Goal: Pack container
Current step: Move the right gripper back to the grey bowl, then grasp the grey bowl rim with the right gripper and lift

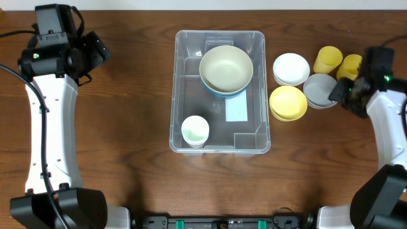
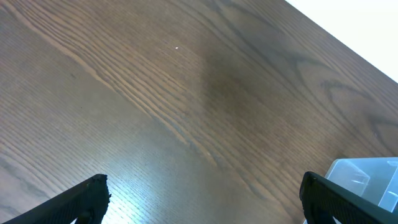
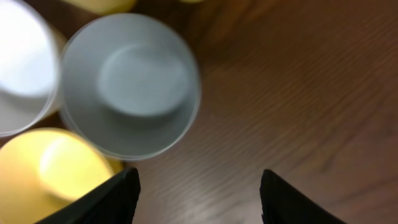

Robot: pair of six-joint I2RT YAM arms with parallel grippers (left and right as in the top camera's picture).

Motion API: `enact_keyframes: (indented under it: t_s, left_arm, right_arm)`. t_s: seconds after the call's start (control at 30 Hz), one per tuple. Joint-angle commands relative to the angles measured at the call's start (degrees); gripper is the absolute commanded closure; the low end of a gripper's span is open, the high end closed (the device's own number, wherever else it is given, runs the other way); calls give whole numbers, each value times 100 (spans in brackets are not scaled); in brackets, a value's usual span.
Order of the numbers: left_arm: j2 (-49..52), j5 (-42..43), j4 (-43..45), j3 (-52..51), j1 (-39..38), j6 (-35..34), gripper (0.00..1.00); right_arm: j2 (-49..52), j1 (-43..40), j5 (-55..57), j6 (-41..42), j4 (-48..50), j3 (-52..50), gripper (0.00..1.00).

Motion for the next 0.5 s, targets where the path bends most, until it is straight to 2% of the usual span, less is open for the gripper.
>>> enact_keyframes:
  t_s: [0.0,0.27,0.47]
  left_arm:
    - [55,-92,-15,52,15,11,2]
    - [55,-92,-15,52,15,11,2]
    - [55,-92,-15,52,15,11,2]
  right_arm:
    - [-37,-306,-426,59,367,-358,37]
    - [-15,-415,-1012,-7,1856,-1217,40]
    - [2,-415,-1005,-4,2483,-1580,42]
